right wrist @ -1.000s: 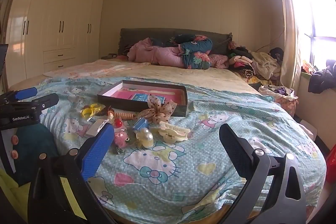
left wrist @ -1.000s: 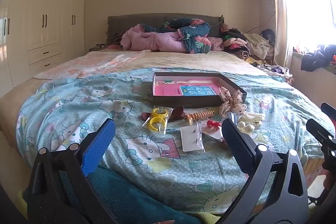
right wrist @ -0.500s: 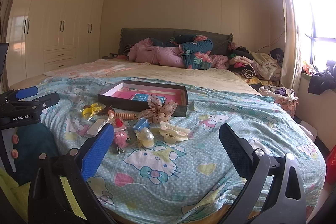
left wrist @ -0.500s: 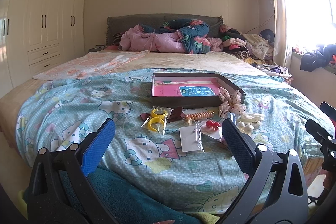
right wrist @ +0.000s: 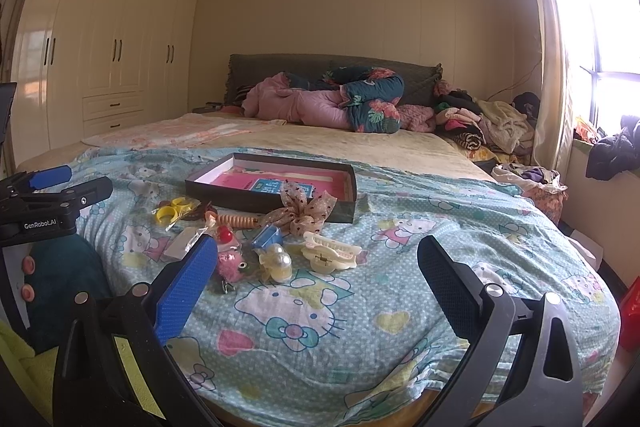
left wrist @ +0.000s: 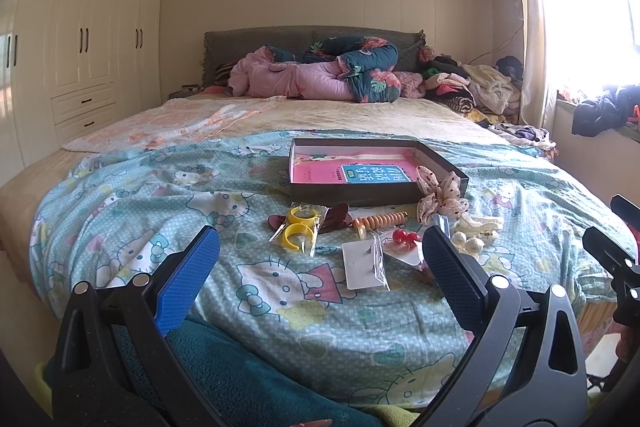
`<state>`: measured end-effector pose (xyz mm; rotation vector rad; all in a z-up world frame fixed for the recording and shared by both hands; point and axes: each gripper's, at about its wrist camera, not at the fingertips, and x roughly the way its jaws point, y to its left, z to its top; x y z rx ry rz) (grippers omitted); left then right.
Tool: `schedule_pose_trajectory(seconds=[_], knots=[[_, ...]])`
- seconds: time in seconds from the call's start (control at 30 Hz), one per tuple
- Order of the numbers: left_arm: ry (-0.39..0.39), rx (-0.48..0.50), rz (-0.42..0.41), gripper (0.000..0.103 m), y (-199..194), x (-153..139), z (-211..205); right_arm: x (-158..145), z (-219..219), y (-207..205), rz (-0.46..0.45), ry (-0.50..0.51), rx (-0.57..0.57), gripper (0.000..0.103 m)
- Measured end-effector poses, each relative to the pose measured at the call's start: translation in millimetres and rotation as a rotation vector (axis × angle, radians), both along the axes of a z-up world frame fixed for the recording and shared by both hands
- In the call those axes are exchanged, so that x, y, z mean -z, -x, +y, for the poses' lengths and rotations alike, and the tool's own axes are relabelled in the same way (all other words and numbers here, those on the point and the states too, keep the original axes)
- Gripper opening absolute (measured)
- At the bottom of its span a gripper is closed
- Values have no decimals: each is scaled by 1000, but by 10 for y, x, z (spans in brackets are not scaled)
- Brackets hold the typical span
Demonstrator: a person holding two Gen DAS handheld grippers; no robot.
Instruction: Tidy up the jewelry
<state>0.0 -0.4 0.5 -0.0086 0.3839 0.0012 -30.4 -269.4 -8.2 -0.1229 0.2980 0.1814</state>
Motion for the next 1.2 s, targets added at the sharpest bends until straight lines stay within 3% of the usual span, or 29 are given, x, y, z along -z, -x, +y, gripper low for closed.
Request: schedule_pose_trajectory(seconds=[0.9,1.2], knots=[[1,1,1,93,-10,-5,1,6,2,3,-1,-1,-1,97],[9,-1,70,93,-132,62,-13,31,52,-81,40,12,-35,97]])
